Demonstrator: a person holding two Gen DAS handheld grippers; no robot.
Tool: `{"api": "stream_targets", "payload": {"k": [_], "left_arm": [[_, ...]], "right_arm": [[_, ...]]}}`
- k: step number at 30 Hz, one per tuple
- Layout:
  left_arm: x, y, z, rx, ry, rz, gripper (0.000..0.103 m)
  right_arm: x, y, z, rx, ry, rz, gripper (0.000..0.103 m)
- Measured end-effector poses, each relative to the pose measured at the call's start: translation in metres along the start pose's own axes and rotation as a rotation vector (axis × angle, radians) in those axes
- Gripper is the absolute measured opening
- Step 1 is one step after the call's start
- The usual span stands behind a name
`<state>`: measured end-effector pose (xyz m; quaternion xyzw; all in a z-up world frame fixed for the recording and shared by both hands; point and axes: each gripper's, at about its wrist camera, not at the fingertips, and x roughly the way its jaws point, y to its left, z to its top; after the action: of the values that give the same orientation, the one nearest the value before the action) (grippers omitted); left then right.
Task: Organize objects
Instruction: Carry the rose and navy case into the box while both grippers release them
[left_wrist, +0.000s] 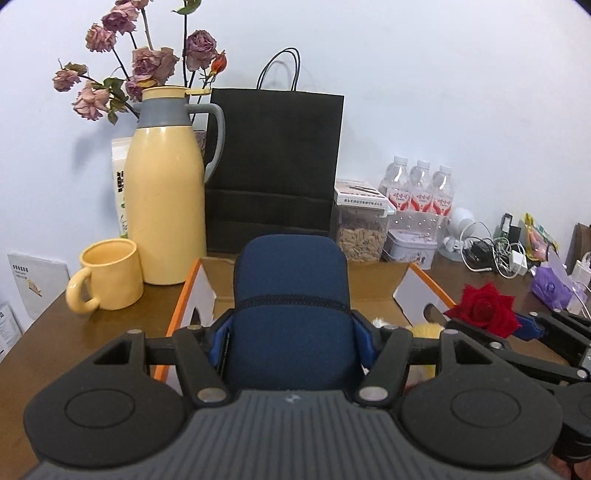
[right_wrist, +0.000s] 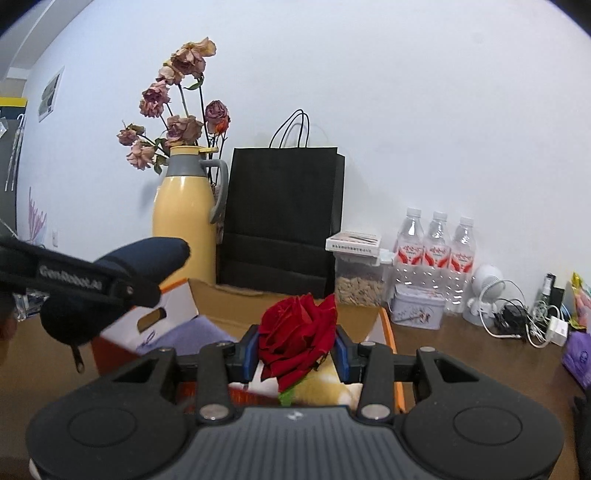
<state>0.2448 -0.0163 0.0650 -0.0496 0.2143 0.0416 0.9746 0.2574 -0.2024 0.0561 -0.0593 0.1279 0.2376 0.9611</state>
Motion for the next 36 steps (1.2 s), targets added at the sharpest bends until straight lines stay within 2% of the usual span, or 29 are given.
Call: {"api": "stream_targets", "payload": {"k": [7, 12, 22, 24, 25, 26, 27, 28, 29, 31, 33, 36], "left_arm": [[0.043, -0.005, 0.016, -0.006, -0.011, 0.016, 0.064], [0.073, -0.002, 0.024, -0.033, 0.0, 0.009, 0.064], [0.105, 0.002, 0.013, 0.007, 0.075, 0.029, 0.065], [0.107, 0.003, 0.012, 0.004, 0.086, 0.038, 0.068], [0.107, 0.003, 0.012, 0.003, 0.085, 0.044, 0.072], [0.106, 0.003, 0.012, 0.008, 0.072, 0.054, 0.086], [0.105, 0.003, 0.012, 0.014, 0.057, 0.07, 0.095], [0.104, 0.003, 0.012, 0.017, 0.041, 0.087, 0.103], [0.102, 0.003, 0.011, 0.02, 0.026, 0.102, 0.103], [0.103, 0.003, 0.012, 0.019, 0.035, 0.11, 0.103], [0.104, 0.004, 0.012, 0.013, 0.041, 0.111, 0.103], [0.102, 0.004, 0.013, 0.011, 0.039, 0.11, 0.103]], "right_arm": [[0.058, -0.003, 0.014, 0.049, 0.038, 0.014, 0.038], [0.089, -0.008, 0.014, 0.041, 0.073, 0.005, 0.038], [0.11, -0.02, 0.003, 0.072, 0.135, 0.016, 0.038], [0.11, -0.019, 0.003, 0.07, 0.144, 0.018, 0.039], [0.11, -0.018, 0.003, 0.068, 0.153, 0.021, 0.04], [0.111, -0.017, 0.002, 0.068, 0.16, 0.023, 0.041], [0.111, -0.017, 0.002, 0.066, 0.165, 0.023, 0.043], [0.112, -0.016, 0.001, 0.063, 0.171, 0.019, 0.052], [0.112, -0.016, 0.001, 0.061, 0.175, 0.011, 0.058], [0.112, -0.016, 0.001, 0.065, 0.177, 0.01, 0.094], [0.111, -0.016, 0.002, 0.078, 0.175, 0.019, 0.103], [0.11, -0.016, 0.003, 0.075, 0.178, 0.031, 0.103]]}}
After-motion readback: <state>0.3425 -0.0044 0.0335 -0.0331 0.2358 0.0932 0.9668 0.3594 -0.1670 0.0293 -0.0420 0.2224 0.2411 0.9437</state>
